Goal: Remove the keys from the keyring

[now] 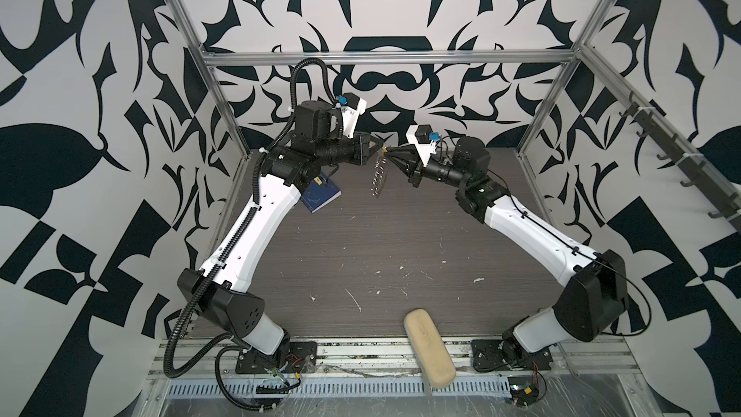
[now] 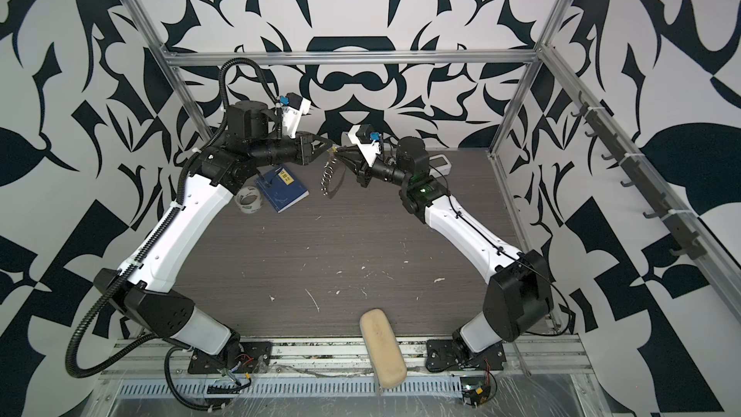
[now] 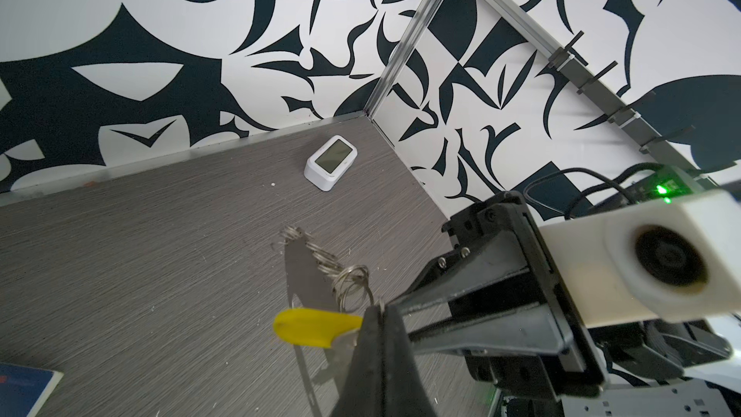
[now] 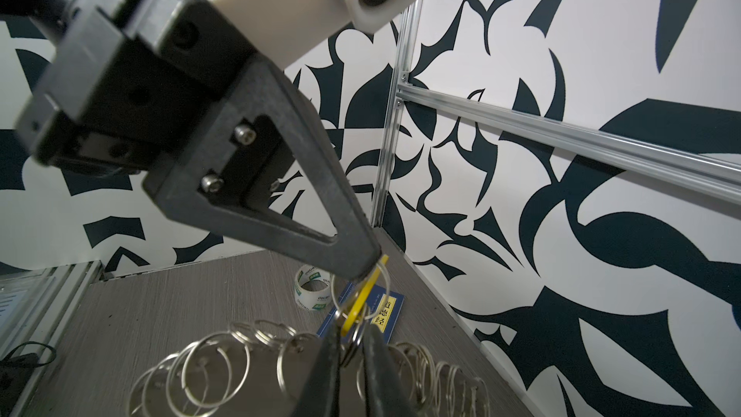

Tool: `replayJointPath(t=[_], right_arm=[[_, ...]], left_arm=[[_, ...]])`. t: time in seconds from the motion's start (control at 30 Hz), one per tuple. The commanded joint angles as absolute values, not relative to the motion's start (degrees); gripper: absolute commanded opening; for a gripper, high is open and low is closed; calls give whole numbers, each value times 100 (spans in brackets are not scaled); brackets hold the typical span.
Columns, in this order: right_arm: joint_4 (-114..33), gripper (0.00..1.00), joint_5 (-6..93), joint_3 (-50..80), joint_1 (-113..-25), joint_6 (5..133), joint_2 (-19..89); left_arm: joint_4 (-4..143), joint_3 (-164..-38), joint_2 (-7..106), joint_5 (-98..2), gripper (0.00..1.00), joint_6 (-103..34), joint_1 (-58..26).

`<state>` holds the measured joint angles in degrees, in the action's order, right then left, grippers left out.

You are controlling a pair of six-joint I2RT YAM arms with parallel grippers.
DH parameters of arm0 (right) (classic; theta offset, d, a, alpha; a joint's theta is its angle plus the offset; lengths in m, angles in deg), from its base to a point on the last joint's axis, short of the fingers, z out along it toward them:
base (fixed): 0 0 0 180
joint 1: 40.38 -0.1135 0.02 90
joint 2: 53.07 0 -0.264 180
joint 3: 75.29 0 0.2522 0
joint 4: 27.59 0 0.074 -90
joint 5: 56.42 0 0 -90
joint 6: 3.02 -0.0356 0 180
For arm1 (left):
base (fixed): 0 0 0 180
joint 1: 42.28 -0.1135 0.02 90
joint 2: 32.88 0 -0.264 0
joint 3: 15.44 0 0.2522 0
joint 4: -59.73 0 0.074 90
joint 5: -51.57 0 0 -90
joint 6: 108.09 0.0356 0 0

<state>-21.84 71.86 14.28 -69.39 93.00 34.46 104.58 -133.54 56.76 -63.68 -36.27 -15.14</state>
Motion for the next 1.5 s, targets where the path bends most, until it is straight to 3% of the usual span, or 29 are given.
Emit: replayJointPath(t=[0.0,0.4,0.53,0.93,1.47], right_arm=[[-2148,16,7418,1761,-6973,9254,3481],[-2369,15,7492,1783,-6980,9278,3531],[-2351,0,7550,1797,-6978,9259,3516],[-2316,0,7427,1608,-6967,9394,3149],[-1230,0,7190,1349,-6967,9140,2747]], left_arm=[[10265,-13318,5481,-6448,0,-3664,-1477],[10276,-13355,5465,-6418,0,-3646,-1468],[10289,-13320,5450,-6407,0,-3646,-1468],[10736,-13443,5499,-5860,0,-3550,-1621],[10681,-13415,5865,-6173,0,-3756,-1712]])
